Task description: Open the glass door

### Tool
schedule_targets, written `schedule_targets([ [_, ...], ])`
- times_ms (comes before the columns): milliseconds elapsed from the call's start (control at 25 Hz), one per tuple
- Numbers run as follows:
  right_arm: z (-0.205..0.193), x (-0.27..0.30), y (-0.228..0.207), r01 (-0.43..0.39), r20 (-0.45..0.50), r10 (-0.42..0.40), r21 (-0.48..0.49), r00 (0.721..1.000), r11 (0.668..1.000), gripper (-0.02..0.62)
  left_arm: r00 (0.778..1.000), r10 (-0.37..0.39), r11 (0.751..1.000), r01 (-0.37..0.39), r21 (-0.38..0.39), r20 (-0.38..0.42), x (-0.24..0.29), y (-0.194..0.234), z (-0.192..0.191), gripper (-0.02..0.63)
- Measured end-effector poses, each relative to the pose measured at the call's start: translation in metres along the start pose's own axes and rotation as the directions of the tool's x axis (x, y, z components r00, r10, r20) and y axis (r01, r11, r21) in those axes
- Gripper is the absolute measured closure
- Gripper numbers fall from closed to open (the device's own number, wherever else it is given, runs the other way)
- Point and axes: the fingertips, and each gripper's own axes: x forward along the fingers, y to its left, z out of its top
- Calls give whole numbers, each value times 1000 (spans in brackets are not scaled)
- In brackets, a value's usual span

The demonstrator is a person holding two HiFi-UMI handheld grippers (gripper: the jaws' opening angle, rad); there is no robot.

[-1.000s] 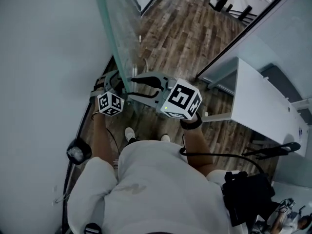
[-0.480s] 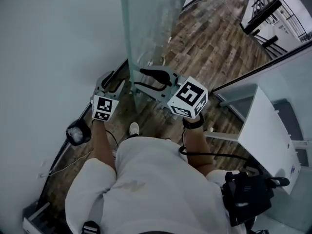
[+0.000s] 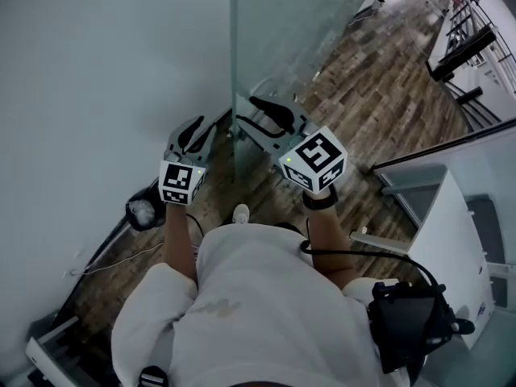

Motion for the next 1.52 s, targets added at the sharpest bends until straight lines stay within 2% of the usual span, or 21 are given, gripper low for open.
schedule_targets([
  [120,-1,26,-4,38,-15,-38,-6,999,999,422,1000,27,1000,-27,-12,2,-14,18,-2,494],
  [280,-11,62,-15,73,-52,-74,-13,996,997,422,994,96,994,-93,-60,48,-28,41,5,506],
  [440,-17,94,-17,34,-64,-34,3,997,999,422,982,175,980,-167,-110,67,-41,61,4,519],
  [600,-17,121,-5,1,-65,-1,9,998,1000,422,970,232,967,-222,-123,76,-57,81,3,550],
  [760,-14,151,-2,-43,-56,42,-14,998,999,422,947,311,944,-297,-147,80,-63,105,5,569],
  [880,-11,173,-15,-4,-38,1,-88,999,996,480,936,346,930,-332,-156,71,-58,122,3,571],
  [1000,-7,196,-26,13,2,-13,-109,1000,994,513,925,375,916,-361,-173,58,-52,142,-1,571],
  [1120,-1,215,-38,17,47,-10,-139,999,990,554,892,451,883,-438,-168,43,-48,165,-4,571],
  [1240,3,231,-46,-10,84,21,-134,996,991,558,845,534,836,-524,-163,26,-46,187,-3,571],
  [1320,4,243,-53,-35,104,47,-117,993,992,560,827,562,818,-552,-164,23,-40,201,-1,571],
  [1400,6,258,-62,-58,114,71,-110,991,992,558,820,571,812,-561,-161,21,-31,213,1,571],
  [1520,8,278,-75,-88,121,100,-97,988,991,560,828,561,820,-552,-150,15,-13,224,2,571],
])
